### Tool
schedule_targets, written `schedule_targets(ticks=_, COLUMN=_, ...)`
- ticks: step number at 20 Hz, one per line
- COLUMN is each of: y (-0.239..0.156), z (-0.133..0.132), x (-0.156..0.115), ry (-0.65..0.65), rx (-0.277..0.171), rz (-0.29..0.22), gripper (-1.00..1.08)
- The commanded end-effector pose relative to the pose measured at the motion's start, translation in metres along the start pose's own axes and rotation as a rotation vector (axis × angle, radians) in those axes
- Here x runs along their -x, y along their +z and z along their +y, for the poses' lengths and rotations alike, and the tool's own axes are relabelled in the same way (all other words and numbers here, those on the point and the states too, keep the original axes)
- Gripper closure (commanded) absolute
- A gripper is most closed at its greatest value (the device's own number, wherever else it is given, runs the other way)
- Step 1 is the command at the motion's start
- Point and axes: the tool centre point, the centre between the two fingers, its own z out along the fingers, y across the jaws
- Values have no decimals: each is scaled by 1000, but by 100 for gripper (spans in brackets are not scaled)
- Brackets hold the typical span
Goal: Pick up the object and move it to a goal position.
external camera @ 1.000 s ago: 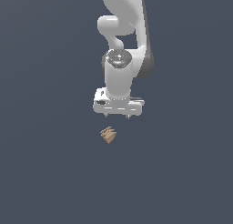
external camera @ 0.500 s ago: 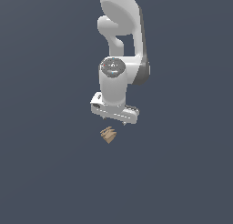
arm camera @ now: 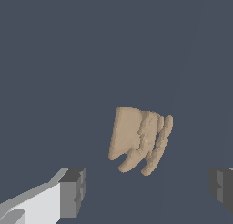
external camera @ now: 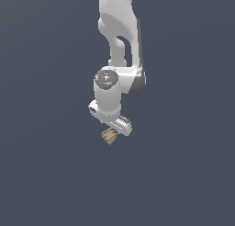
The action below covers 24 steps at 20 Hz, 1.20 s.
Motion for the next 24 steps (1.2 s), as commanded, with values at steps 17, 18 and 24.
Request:
schedule_targets(ticks=17, y=22, z=6, x=-12, ry=155, rx=-1, rz=5, gripper=-92)
schedule_targets(ticks=18, y=25, z=6, x=-11, ry=155, rx=-1, rz=5, gripper=-92)
schedule_targets(ticks=24, y=56, z=7, x=-11, ry=158, rx=-2, rz=5, gripper=-92)
